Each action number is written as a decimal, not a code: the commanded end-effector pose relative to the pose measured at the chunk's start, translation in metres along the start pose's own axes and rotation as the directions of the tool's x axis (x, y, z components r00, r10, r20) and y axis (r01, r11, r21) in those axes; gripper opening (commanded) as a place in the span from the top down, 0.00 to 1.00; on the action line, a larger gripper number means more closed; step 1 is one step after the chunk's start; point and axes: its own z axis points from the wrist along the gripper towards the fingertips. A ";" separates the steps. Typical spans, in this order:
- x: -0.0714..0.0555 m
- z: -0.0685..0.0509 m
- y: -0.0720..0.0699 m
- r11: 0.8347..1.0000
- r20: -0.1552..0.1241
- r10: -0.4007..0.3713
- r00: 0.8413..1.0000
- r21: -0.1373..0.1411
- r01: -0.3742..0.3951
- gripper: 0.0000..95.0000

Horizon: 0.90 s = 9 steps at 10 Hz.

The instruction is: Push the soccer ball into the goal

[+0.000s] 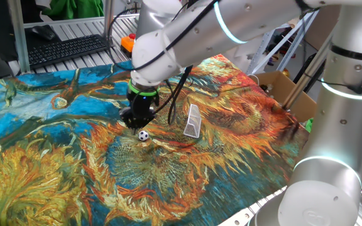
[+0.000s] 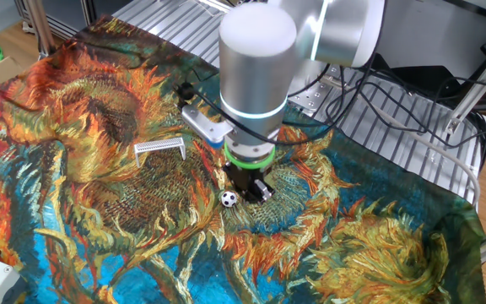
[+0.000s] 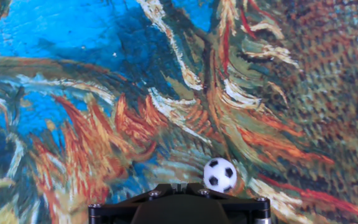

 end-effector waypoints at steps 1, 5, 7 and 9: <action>-0.002 0.006 0.004 1.000 0.000 -0.004 1.000 -0.004 0.004 1.00; -0.002 0.012 0.005 1.000 0.002 -0.007 1.000 0.006 0.007 1.00; -0.001 0.013 0.004 0.999 0.005 -0.031 1.000 0.023 0.031 1.00; 0.001 0.016 0.003 0.998 0.007 -0.054 0.999 0.032 0.054 1.00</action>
